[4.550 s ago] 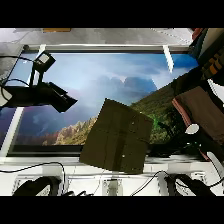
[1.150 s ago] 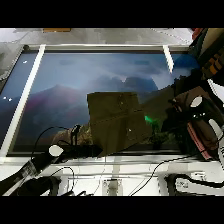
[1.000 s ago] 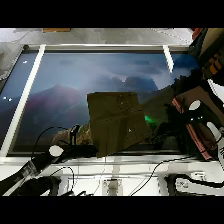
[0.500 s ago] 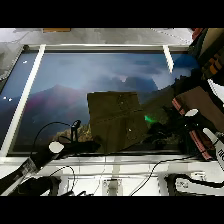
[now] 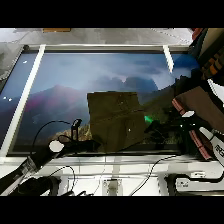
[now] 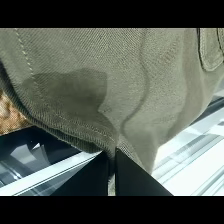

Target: Fold the clothes and pants, and hang the long-sleeved shirts on hangers.

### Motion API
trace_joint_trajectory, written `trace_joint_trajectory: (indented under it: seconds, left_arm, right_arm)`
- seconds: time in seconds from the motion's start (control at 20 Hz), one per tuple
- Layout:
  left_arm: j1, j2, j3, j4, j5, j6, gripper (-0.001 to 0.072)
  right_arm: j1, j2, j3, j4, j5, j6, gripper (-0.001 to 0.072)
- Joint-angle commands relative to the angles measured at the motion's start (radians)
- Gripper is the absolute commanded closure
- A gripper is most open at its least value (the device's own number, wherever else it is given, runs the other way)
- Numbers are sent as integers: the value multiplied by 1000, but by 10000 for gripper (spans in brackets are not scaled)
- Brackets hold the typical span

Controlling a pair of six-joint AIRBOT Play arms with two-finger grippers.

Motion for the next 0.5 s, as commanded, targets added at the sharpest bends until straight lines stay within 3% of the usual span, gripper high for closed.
trace_joint_trajectory:
  seconds: [0.0,0.05,0.2,0.35,0.45]
  left_arm:
    - [0,2,1,2,0,1,679]
    - [0,4,2,2,0,1,679]
    - [0,36,34,74,-3,1,679]
    - [2,115,108,211,-3,0,680]
    - [6,185,171,312,-3,0,680]
  right_arm:
    - [41,-41,2,105,-2,-175,329]
    - [45,-41,7,137,-1,-207,343]
    - [45,-40,50,159,48,-233,669]
    - [45,20,80,230,133,-316,665]
    - [52,142,82,286,103,-335,666]
